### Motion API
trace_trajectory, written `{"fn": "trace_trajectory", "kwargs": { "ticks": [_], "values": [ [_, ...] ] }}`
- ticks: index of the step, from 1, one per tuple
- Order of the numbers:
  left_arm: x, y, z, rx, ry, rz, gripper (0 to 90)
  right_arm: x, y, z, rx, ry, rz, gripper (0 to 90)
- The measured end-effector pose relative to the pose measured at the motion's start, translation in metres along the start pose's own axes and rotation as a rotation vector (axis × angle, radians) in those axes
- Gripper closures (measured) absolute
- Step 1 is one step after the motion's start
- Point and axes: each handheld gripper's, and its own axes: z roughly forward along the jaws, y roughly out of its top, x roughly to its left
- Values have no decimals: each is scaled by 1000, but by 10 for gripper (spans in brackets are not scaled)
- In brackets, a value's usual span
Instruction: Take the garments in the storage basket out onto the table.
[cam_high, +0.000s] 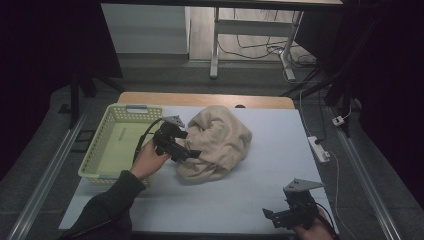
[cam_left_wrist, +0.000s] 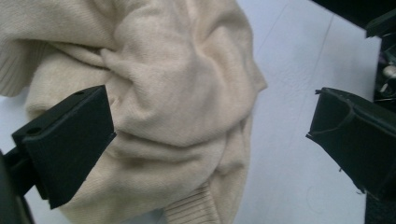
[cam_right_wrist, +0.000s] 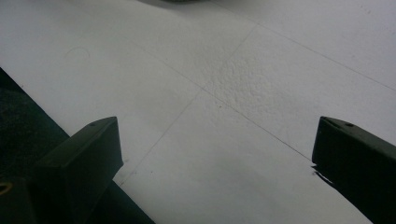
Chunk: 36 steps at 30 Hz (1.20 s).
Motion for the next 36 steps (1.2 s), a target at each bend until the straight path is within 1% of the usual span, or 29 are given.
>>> {"fn": "trace_trajectory", "kwargs": {
  "ticks": [5,10,16,25,29,31,35,36],
  "values": [
    [-6,-5,-5,-5,8,9,0,0,0,0,-1,-2,-8,14],
    [-12,-12,-12,5,25,11,0,0,0,0,-2,-3,-9,14],
    [-17,-24,-25,1,51,-3,1,1,0,0,-3,-3,-13,14],
    [-25,-46,-44,-22,51,-34,1,1,0,0,-3,-5,-14,14],
    [-29,-58,-52,-20,54,-44,3,2,0,0,-2,-5,-15,14],
    [-31,-64,-56,-15,38,-57,7,2,0,0,-3,-6,-18,14],
    [-35,-75,-67,-22,56,-62,8,2,0,0,-1,-8,-20,14],
    [-36,-78,-69,-27,60,-69,8,2,0,0,-1,-8,-20,14]
  ]
}}
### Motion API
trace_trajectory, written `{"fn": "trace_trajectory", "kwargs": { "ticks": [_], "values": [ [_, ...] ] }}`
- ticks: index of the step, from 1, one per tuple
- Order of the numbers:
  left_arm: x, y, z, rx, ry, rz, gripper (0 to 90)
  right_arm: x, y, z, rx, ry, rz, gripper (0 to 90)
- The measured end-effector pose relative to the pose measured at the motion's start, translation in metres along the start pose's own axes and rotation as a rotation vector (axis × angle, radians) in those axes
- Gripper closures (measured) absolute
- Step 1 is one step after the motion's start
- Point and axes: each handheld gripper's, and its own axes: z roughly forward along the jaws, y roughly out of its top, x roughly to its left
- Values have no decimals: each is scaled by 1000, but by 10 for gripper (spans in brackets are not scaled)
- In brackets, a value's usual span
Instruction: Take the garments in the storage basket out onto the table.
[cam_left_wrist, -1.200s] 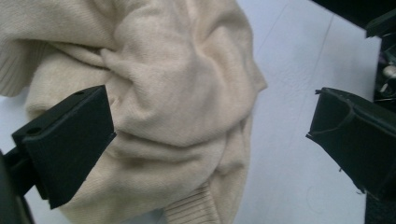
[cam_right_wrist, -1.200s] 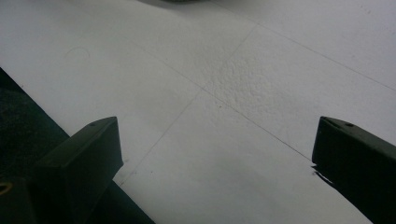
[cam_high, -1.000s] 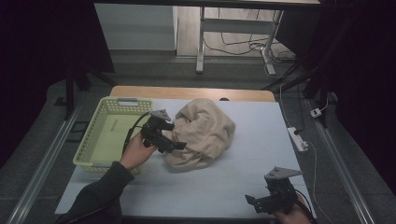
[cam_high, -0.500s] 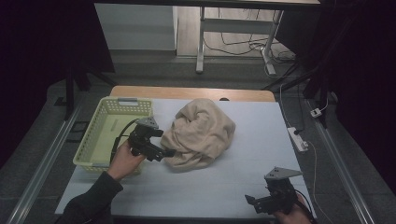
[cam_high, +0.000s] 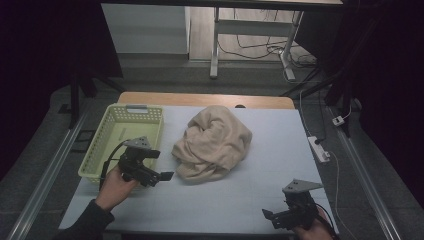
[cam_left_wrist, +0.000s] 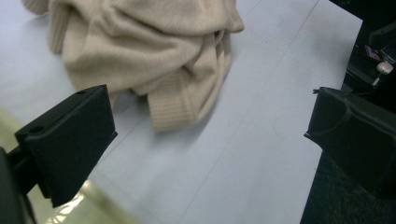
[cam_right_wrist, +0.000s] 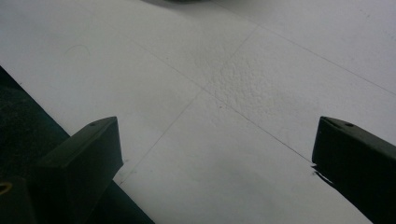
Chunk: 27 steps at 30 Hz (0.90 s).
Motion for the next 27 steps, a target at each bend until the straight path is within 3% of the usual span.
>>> {"fn": "trace_trajectory", "kwargs": {
  "ticks": [11,27],
  "values": [
    [1,-40,-34,-58,58,-68,7,0,0,0,2,-2,0,14],
    [4,-90,-70,-110,111,-165,5,0,0,0,4,-5,-2,14]
  ]
}}
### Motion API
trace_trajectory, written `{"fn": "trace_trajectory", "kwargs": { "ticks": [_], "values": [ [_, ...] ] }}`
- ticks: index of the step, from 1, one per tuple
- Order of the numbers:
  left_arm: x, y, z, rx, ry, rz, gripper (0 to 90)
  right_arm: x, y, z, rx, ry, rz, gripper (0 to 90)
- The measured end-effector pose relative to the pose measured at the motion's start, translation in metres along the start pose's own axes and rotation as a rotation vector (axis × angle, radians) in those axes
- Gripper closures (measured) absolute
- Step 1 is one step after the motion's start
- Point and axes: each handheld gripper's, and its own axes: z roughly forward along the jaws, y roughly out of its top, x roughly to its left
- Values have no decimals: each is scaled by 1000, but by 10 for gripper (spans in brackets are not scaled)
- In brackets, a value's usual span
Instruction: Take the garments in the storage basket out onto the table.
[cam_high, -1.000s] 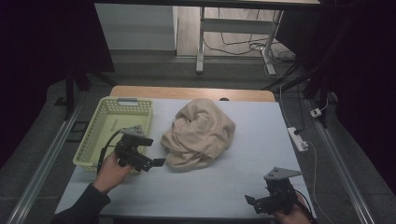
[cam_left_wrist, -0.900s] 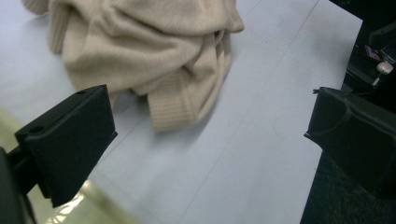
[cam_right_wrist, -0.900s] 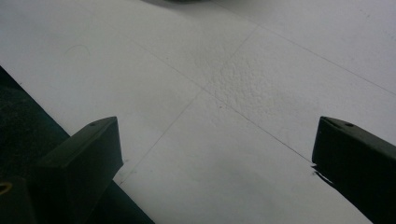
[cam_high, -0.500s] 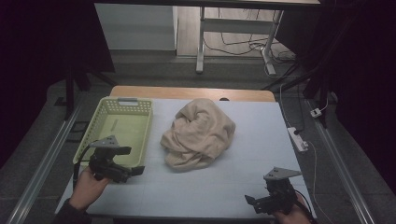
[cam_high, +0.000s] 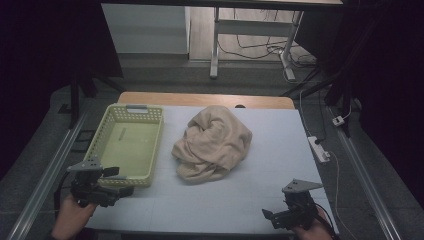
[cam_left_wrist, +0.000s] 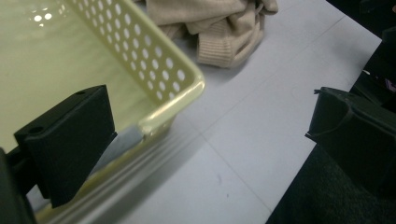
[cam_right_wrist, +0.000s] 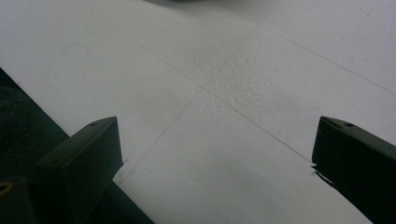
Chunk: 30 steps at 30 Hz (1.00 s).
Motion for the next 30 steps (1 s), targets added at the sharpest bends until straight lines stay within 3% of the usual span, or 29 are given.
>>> {"fn": "trace_trajectory", "kwargs": {
  "ticks": [16,30],
  "values": [
    [5,-36,-33,-40,65,-77,0,0,0,0,3,-2,4,14],
    [8,-54,-42,-7,127,-106,0,1,0,0,8,-6,0,14]
  ]
}}
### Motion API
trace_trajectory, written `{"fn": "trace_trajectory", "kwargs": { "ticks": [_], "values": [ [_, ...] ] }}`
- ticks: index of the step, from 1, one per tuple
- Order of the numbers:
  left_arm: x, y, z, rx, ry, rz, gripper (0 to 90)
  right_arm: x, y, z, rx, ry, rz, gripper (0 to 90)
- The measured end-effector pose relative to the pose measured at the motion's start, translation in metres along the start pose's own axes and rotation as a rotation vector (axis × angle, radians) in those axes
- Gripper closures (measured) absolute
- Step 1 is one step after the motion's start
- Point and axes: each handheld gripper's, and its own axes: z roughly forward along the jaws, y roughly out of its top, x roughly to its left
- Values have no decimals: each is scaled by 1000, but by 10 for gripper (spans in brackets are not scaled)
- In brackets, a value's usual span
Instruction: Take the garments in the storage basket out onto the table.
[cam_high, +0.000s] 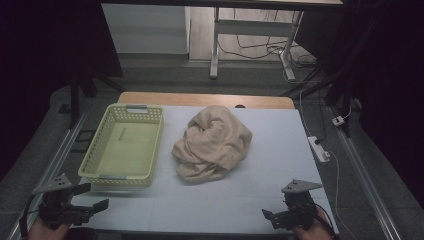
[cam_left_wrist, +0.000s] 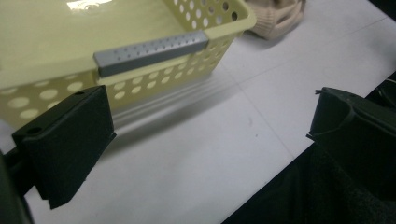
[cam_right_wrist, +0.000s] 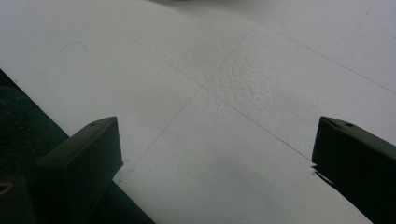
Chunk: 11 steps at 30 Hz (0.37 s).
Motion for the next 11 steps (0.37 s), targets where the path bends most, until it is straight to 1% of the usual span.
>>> {"fn": "trace_trajectory", "kwargs": {
  "ticks": [1,3,6,9,11],
  "values": [
    [0,-1,0,6,6,-2,0,0,0,0,0,0,0,14],
    [0,-2,-2,2,11,-3,0,0,0,0,0,-1,0,14],
    [-1,-4,-3,17,25,-4,0,0,0,0,1,-1,0,14],
    [0,-4,-2,30,28,-12,0,0,0,0,2,-2,0,14],
    [1,-3,-2,33,17,-21,0,0,0,1,5,-3,-3,14]
  ]
}}
